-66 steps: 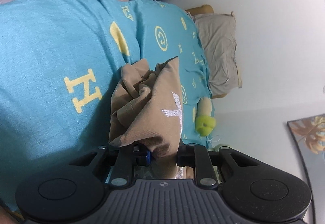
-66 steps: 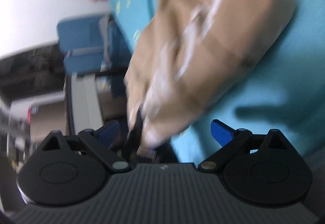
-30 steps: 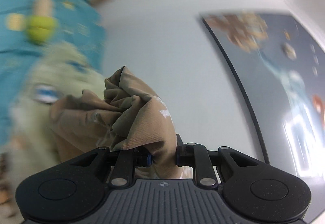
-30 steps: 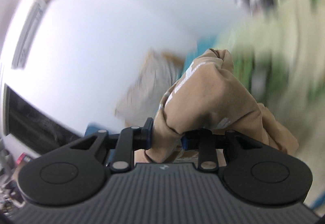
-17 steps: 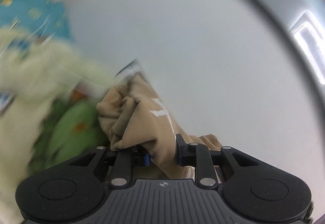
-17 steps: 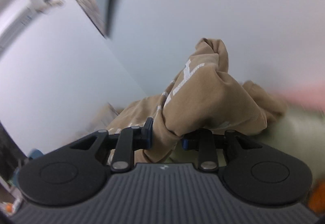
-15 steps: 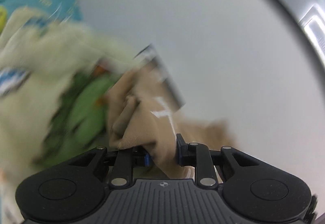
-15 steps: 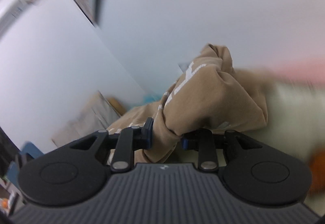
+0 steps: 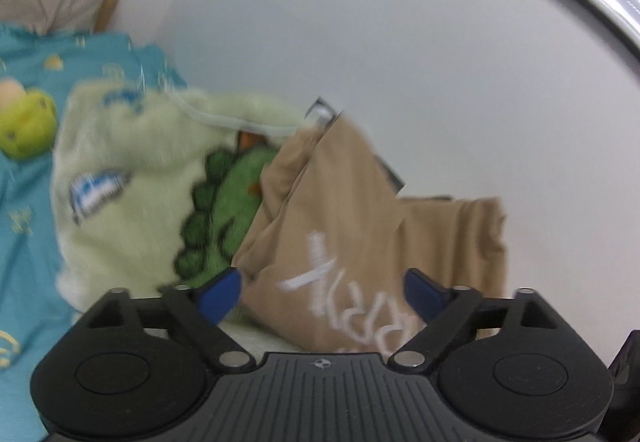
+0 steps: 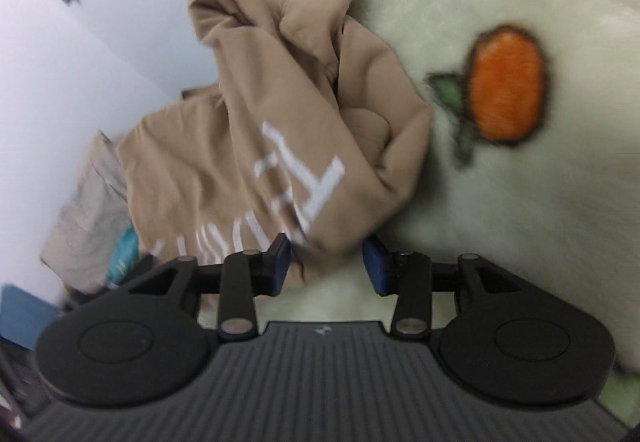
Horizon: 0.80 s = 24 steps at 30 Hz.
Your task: Fold clothes
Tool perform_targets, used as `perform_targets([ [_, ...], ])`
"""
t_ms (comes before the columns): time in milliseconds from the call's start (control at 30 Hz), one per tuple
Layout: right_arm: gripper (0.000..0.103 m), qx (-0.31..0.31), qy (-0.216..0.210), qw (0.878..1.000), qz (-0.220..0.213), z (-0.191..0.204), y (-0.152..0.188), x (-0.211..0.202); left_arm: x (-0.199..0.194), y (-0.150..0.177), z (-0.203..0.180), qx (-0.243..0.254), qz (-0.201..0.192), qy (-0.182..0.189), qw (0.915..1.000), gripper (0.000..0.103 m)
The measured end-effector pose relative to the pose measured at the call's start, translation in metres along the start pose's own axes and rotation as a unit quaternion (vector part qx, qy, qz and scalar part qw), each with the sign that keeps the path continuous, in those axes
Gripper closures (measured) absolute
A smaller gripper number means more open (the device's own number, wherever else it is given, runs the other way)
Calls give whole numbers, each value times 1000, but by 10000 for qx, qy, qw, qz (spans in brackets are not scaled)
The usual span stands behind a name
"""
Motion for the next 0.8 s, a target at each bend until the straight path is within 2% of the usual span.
perform_targets([
  [33,59,-78,-4,10000,12,0,3,-9,-9,-10,-8,108,-64,-26,9999,2],
  [133,59,-378,-33,9991,-184,3,8,-42,-43,-31,-42,466,-219,-68,9986,0],
  [167,50,-506,-48,9982,-319,5,8,-55,-55,-31,-54,592,-279,-137,9978,0],
  [200,35,-614,-115,9970,-463,6,5,-70,-68,-32,-65,718,-339,-210,9966,0],
  [233,28,-687,-197,9955,-627,7,3,-85,-80,-31,-77,864,-406,-290,9950,0],
  [267,17,-772,-293,9931,-836,8,2,-100,-93,-29,-88,1021,-455,-326,9932,0],
  [300,13,-870,-400,9897,-1066,9,2,-117,-105,-27,-99,1186,-518,-357,9910,0],
  [400,14,-1131,-451,9800,-1572,7,8,-144,-140,-14,-124,1705,-788,-577,9805,0],
  [500,14,-1385,-464,9678,-2049,3,16,-169,-172,0,-141,2169,-1138,-833,9660,0],
  [633,14,-1716,-478,9470,-2674,0,26,-204,-202,21,-143,2452,-1362,-1146,9530,0],
  [733,14,-1946,-484,9299,-3084,-2,36,-226,-215,37,-140,2563,-1455,-1267,9471,0],
  [800,14,-2083,-482,9221,-3225,1,46,-230,-221,44,-134,2499,-1516,-1299,9475,0],
])
Point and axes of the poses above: each gripper's, at about its wrist camera, not at the fingertips, and x roughly the way its jaws point, z to its left, y to its underside, the point moved 9 cm from there along x, roughly the way its jaws point, and after that the axes turned 13 degrees about y, right-handed, at the moved point
